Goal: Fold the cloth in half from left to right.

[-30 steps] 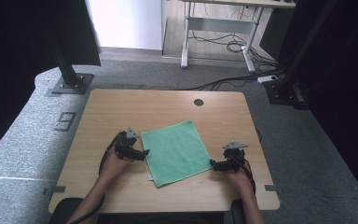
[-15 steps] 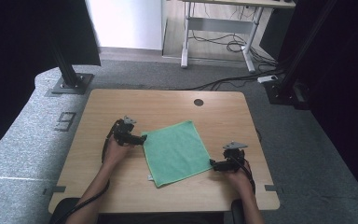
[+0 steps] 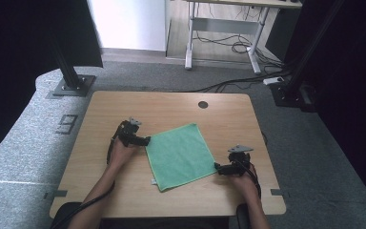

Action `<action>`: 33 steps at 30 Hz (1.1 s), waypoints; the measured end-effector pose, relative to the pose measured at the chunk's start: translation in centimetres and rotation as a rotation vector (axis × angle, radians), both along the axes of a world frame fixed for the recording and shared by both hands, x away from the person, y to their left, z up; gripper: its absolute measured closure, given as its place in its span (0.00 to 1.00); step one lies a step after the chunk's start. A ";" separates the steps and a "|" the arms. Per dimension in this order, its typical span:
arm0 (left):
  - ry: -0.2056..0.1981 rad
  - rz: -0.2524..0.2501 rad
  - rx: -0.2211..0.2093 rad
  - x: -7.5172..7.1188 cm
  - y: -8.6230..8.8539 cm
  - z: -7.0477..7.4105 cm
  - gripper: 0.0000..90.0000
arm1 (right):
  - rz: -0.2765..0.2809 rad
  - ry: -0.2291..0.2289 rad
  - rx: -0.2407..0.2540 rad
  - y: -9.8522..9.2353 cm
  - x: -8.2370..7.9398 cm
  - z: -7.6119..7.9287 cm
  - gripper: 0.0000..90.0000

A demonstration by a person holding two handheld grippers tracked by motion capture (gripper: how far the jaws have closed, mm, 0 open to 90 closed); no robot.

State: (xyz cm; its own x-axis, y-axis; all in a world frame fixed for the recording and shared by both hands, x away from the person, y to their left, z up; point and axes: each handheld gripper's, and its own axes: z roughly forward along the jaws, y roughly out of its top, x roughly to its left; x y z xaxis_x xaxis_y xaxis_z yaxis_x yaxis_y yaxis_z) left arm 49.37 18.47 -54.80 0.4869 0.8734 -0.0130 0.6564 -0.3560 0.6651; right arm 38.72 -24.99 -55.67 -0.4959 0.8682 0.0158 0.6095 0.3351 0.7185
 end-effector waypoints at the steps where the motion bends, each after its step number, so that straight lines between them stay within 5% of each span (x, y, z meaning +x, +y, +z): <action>1: -0.001 0.001 -0.001 0.0 0.0 0.0 0.02 | 0.001 0.000 0.000 0.0 0.0 0.0 0.00; 16: -0.001 -0.003 -0.002 0.0 0.1 0.0 0.02 | 0.045 0.001 0.043 0.4 -0.2 0.9 0.00; 33: -0.001 -0.004 -0.002 0.0 0.1 0.0 0.02 | 0.217 -0.010 0.072 5.8 -1.5 2.3 0.00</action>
